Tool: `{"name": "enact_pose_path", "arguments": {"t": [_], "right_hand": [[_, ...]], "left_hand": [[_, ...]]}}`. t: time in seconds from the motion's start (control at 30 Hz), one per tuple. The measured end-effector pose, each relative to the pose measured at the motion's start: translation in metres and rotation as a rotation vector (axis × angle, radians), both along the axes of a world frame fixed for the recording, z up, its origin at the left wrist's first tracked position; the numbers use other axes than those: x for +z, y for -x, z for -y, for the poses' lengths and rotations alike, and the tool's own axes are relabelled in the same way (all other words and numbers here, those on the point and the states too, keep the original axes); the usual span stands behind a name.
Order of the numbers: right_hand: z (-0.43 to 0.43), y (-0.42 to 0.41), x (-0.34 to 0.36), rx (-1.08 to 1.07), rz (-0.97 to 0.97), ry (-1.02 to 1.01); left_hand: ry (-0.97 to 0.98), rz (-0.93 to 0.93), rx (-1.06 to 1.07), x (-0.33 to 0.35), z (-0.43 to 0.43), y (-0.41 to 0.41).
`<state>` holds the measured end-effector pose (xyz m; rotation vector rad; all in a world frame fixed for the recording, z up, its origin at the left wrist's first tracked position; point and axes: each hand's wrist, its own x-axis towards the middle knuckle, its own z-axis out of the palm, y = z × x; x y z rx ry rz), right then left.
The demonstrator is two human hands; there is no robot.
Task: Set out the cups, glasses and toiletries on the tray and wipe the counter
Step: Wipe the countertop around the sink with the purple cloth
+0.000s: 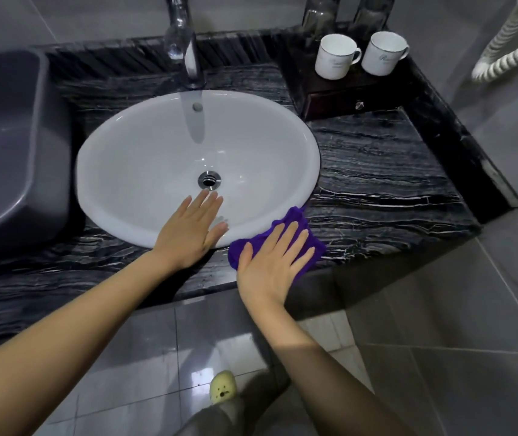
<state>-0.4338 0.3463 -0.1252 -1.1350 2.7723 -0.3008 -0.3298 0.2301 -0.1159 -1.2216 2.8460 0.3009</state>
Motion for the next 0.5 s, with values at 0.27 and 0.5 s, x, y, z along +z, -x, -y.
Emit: {"name": "enact_pose_path", "arguments": {"t": [0.27,0.5], "right_hand": [[0.002,-0.055,0.005,0.009,0.078,-0.051],[0.002,-0.107,0.012,0.075,0.178,-0.069]], "left_hand": [[0.021,0.006,0.042,0.009,0.000,-0.060],[-0.050,-0.061,0.058,0.010,0.001,-0.067]]}}
